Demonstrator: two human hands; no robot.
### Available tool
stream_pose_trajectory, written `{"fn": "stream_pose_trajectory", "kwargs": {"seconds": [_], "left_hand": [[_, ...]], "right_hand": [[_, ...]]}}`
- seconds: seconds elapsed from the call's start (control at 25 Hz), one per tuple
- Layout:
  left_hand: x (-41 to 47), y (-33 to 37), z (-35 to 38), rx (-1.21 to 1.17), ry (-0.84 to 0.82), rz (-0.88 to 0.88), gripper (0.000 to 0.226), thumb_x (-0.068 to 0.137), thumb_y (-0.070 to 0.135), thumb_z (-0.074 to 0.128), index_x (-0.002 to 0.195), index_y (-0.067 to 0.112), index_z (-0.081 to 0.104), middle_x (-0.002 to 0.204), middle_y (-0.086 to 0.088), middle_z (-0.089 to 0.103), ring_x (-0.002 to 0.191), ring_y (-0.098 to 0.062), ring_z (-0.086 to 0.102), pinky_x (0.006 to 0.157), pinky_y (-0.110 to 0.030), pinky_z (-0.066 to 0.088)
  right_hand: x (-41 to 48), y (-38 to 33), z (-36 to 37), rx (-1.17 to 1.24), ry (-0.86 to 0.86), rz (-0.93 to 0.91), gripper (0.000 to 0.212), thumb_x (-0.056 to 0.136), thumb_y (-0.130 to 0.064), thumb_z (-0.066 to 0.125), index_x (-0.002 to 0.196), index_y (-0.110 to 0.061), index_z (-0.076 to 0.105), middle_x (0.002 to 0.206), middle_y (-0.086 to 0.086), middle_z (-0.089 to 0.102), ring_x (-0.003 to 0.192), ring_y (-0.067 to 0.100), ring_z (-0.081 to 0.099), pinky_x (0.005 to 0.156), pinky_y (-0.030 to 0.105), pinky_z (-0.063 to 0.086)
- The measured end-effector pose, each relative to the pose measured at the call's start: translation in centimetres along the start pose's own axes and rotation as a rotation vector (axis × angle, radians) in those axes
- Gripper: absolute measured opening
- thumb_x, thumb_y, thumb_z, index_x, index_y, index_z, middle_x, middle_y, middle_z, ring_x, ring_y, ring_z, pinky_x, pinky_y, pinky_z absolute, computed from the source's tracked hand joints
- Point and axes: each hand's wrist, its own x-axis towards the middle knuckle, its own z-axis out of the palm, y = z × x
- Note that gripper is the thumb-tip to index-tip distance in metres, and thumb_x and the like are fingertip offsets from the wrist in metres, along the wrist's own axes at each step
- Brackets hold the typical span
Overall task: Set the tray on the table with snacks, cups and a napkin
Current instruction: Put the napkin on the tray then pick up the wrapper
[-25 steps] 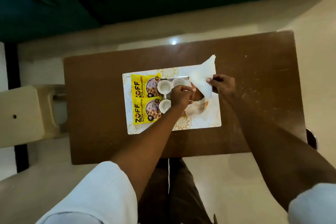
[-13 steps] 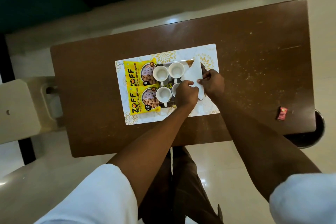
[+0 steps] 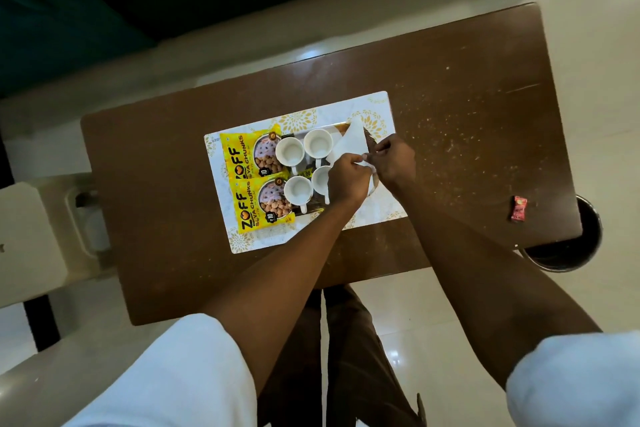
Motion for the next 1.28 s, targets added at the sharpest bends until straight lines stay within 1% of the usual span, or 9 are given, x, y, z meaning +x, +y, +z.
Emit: {"fn": "stream_pose_trajectory", "kwargs": {"seconds": [0.12,0.24,0.36,0.52,0.56,0.64,0.8,0.96,1.28], "left_hand": [[-1.3,2.8,1.9,-0.039,-0.064,0.088,0.025,0.093,0.025,0.07,0.114,0.012,0.072,0.116,-0.007,0.075,0.105,-0.024,0.069,0.089,-0.029,0.052],[-2.9,6.2,6.2,-0.059,-0.16,0.137,0.025,0.094,0.032,0.069,0.111,0.013,0.071,0.11,-0.006,0.075,0.1,-0.024,0.068,0.09,-0.036,0.056],[-5.2,8.7,11.9,-0.1,-0.294,0.151,0.025,0.095,0.026,0.068,0.115,0.011,0.071,0.112,-0.007,0.073,0.1,-0.022,0.068,0.091,-0.038,0.058],[-9.1,9.0,20.6,-0.125,-0.455,0.06,0.026,0.097,0.024,0.065,0.119,0.01,0.067,0.115,-0.012,0.071,0.1,-0.024,0.066,0.09,-0.039,0.057],[-9.4,8.5,22.8,-0.119,-0.453,0.03,0.025,0.098,0.023,0.063,0.12,0.011,0.067,0.116,-0.012,0.071,0.102,-0.024,0.067,0.092,-0.041,0.057],[-9.6,6.7,26.6,-0.088,-0.438,-0.037,0.025,0.098,0.013,0.058,0.122,0.01,0.067,0.119,-0.015,0.071,0.107,-0.027,0.068,0.096,-0.043,0.057],[-9.8,4.2,31.9,-0.054,-0.443,-0.117,0.031,0.099,0.003,0.049,0.124,0.006,0.066,0.122,-0.017,0.07,0.101,-0.025,0.067,0.088,-0.038,0.056],[-10.8,3.9,33.3,0.018,-0.301,-0.092,0.029,0.097,0.005,0.053,0.123,0.003,0.068,0.125,-0.016,0.067,0.111,-0.03,0.065,0.097,-0.042,0.054],[-10.8,3.8,32.3,-0.082,-0.301,-0.163,0.03,0.1,0.008,0.056,0.128,0.006,0.064,0.128,-0.014,0.066,0.112,-0.027,0.066,0.094,-0.04,0.057]], "right_hand": [[-0.7,1.0,-4.3,0.027,0.081,-0.056,0.017,0.088,-0.018,0.075,0.102,-0.012,0.068,0.094,0.001,0.07,0.086,0.021,0.067,0.074,0.039,0.058],[-0.9,3.9,-10.7,0.074,0.222,-0.037,0.015,0.09,-0.019,0.073,0.102,-0.012,0.068,0.091,-0.003,0.068,0.085,0.017,0.064,0.071,0.032,0.052],[-0.9,9.2,-16.7,0.173,0.324,0.078,0.014,0.091,-0.013,0.075,0.104,-0.012,0.069,0.094,-0.003,0.069,0.086,0.013,0.065,0.074,0.022,0.054],[-1.6,17.9,-22.5,0.234,0.384,0.225,0.027,0.088,-0.025,0.081,0.108,-0.008,0.074,0.102,0.001,0.074,0.097,0.016,0.068,0.076,0.012,0.047],[-1.7,19.7,-23.4,0.226,0.381,0.262,0.026,0.089,-0.025,0.08,0.109,-0.009,0.074,0.101,0.0,0.072,0.095,0.014,0.065,0.073,0.01,0.044],[-1.3,23.2,-24.0,0.22,0.368,0.317,0.025,0.09,-0.022,0.079,0.111,-0.009,0.076,0.104,0.004,0.074,0.097,0.015,0.065,0.08,0.016,0.044],[0.1,27.9,-23.2,0.26,0.319,0.358,0.024,0.086,-0.016,0.082,0.108,-0.009,0.077,0.104,0.006,0.076,0.095,0.016,0.068,0.086,0.025,0.052],[1.5,29.2,-21.7,0.312,0.241,0.303,0.016,0.089,-0.011,0.078,0.104,-0.013,0.074,0.097,-0.001,0.073,0.093,0.015,0.069,0.086,0.03,0.058],[1.9,28.1,-20.6,0.284,0.162,0.264,0.015,0.09,-0.006,0.074,0.103,-0.014,0.072,0.097,0.001,0.074,0.089,0.014,0.071,0.075,0.028,0.059]]}}
